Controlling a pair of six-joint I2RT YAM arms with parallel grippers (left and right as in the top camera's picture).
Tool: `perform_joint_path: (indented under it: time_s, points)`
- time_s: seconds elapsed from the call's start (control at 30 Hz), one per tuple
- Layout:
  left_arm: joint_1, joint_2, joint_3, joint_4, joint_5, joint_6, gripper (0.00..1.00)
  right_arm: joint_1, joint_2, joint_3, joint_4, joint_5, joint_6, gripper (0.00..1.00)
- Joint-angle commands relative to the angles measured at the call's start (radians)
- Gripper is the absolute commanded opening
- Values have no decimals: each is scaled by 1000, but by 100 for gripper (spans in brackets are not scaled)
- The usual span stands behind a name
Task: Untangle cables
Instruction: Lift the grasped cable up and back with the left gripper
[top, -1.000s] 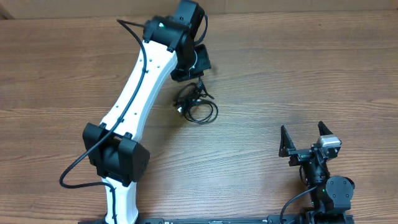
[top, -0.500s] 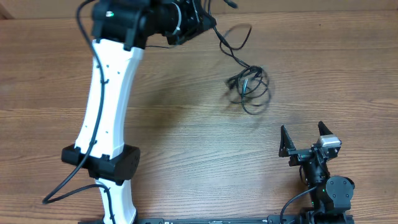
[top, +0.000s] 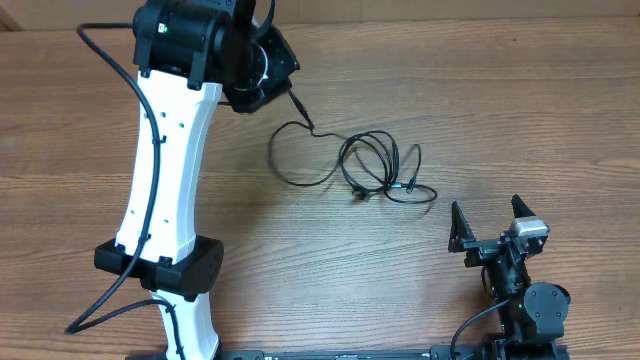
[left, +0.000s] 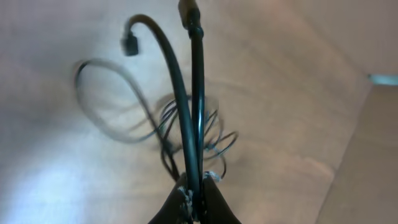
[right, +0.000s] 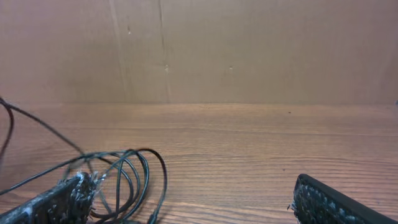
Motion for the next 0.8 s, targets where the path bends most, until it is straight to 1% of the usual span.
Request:
perform_joint_path:
  time_s: [0.0, 0.07, 0.13, 0.17, 0.27, 0.37, 0.47, 0.53, 0.6, 0.7, 0.77]
  points:
    - [23, -51, 35, 132, 102, 107, 4, -2, -8, -10, 4, 9, -5, 100]
    - [41, -77, 57, 246, 227, 109, 4, -2, -8, -10, 4, 9, -5, 100]
    - [56, -104, 73, 367, 315, 105, 4, -2, -8, -10, 4, 9, -5, 100]
    - [60, -118, 77, 417, 335, 104, 4, -2, -8, -10, 4, 9, -5, 100]
    - [66, -181, 81, 546, 316, 71, 4, -2, -8, -10, 4, 9, -5, 100]
    - [65, -245, 81, 629, 238, 56, 4, -2, -8, -10, 4, 9, -5, 100]
    - [65, -301, 81, 678, 141, 19, 4, -2, -8, -10, 4, 9, -5, 100]
    - [65, -336, 81, 704, 79, 19, 4, -2, -8, -10, 4, 9, -5, 100]
    - [65, -364, 81, 699, 29, 24, 4, -2, -8, -10, 4, 9, -5, 100]
    - [65, -382, 81, 628, -12, 92, 4, -2, -8, -10, 4, 9, -5, 100]
    - [65, -381, 80, 510, -73, 123, 4, -2, -8, -10, 4, 9, -5, 100]
